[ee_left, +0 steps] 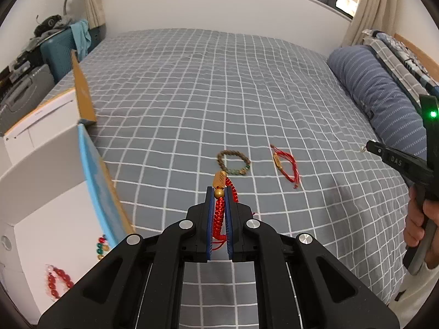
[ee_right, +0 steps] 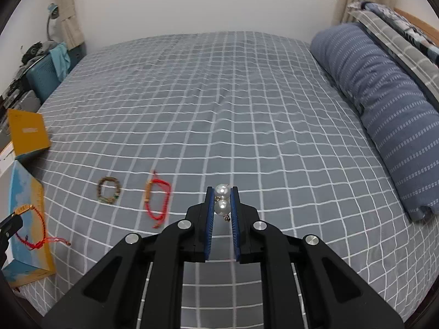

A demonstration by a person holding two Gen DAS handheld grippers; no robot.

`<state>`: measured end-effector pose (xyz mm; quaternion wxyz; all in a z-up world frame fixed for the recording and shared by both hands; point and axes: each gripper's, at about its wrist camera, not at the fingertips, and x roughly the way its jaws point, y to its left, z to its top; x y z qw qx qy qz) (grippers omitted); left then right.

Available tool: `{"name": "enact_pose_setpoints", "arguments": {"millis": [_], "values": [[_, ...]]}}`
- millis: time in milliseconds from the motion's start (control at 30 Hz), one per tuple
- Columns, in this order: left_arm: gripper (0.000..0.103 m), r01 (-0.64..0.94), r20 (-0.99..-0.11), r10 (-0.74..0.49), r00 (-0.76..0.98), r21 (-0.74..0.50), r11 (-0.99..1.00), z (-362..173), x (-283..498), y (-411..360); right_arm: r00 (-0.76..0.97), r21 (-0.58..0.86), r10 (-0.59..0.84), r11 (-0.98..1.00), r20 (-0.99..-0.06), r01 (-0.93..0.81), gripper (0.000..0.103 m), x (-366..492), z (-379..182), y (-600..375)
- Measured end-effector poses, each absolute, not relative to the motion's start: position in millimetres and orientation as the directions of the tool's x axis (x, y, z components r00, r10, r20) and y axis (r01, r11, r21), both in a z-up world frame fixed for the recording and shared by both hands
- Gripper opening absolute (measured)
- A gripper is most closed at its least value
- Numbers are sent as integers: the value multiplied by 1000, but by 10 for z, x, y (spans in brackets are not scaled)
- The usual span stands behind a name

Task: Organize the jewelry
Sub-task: 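Lift the red cord bracelet and pearl earrings and carry both over the white box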

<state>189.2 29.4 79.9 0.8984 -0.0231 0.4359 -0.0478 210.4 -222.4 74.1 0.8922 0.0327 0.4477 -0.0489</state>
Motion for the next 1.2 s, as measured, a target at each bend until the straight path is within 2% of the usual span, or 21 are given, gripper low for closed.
{"name": "enact_pose_setpoints", "arguments": {"millis": [833,1200], "values": [[7,-147,-733,54,678,-63,987,1289,1528,1390,654,50,147,985,-742,-164,11,2110,1223,-696],[7,-294,-734,157,661,-61,954,1257,1224,2036,628,66,273,941,-729,-332,11,1940,1284,232]]}}
